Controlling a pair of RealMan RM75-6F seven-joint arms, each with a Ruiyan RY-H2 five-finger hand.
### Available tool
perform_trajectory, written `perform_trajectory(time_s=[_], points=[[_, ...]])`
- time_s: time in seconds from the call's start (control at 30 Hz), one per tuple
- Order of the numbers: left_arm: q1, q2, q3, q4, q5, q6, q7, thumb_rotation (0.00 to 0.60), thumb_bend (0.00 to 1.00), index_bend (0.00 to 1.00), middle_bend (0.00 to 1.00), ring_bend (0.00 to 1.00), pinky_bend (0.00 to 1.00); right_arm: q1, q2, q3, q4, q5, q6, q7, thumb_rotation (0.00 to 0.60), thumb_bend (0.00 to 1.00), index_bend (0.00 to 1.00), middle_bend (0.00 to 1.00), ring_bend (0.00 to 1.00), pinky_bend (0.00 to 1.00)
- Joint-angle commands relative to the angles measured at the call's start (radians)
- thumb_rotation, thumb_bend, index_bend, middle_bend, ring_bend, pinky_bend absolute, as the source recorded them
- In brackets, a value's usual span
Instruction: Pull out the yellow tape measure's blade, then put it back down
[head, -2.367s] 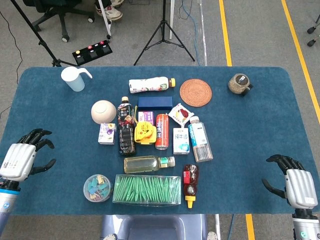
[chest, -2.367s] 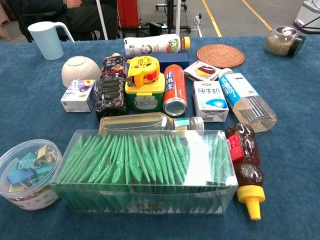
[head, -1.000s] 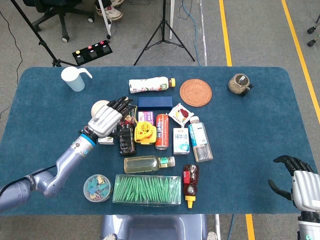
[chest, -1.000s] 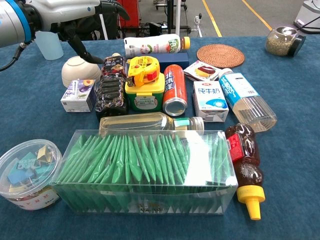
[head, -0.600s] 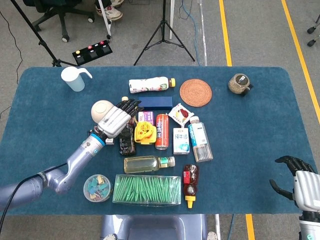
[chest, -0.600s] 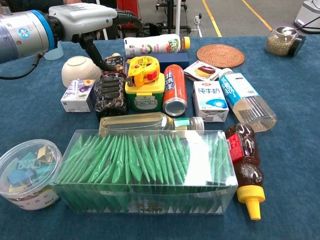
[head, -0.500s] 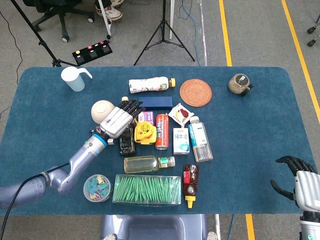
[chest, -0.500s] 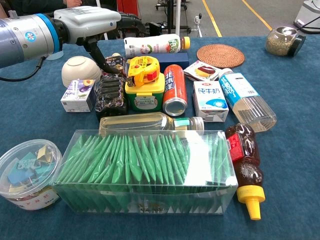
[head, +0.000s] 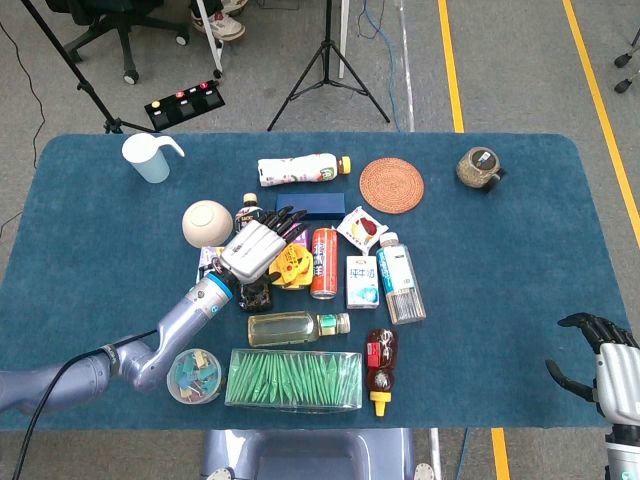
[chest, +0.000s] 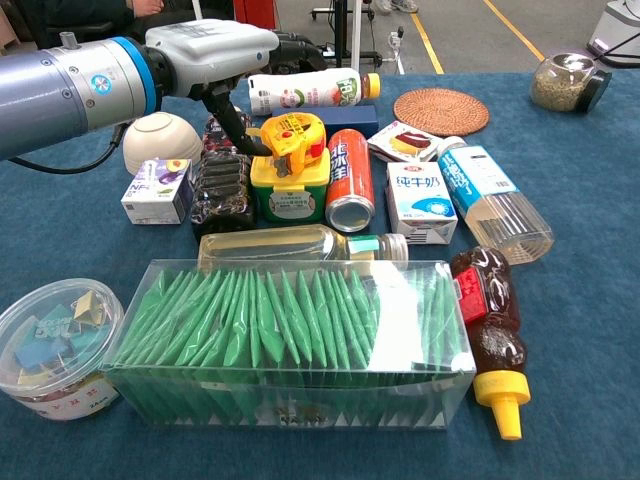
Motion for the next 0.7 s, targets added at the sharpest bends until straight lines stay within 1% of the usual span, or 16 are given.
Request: perform_trajectory(time_s=[0.03,0.43,0.7], points=[[-0.007,-0.004,-0.004,-0.008,-0.008,0.005,0.008,0.6,0.18,0.08,0.05,0.0,0.17,-0.001,0.0,0.0,0.005,0.0,0.0,0.006,0.6,0.23,0.34,0.33,0.28,0.27],[-0.05,-0.017,-0.014,-0.049,-0.073,-0.027,0.039,0.6,0.18,0.08,0.05,0.0,0.17,-0.009,0.001,0.002,0.034,0.007,0.004,0.043,0.6,0.23,0.34,0.33,0.28,0.27],[-0.079,-0.013,-0.015,-0.058,-0.148,-0.06,0.074,0.6,0.18,0.08,0.05,0.0,0.17,-0.012,0.0,0.004,0.044,0.012,0.001,0.056,0.6,0.23,0.33,0.33,0.28,0.28]])
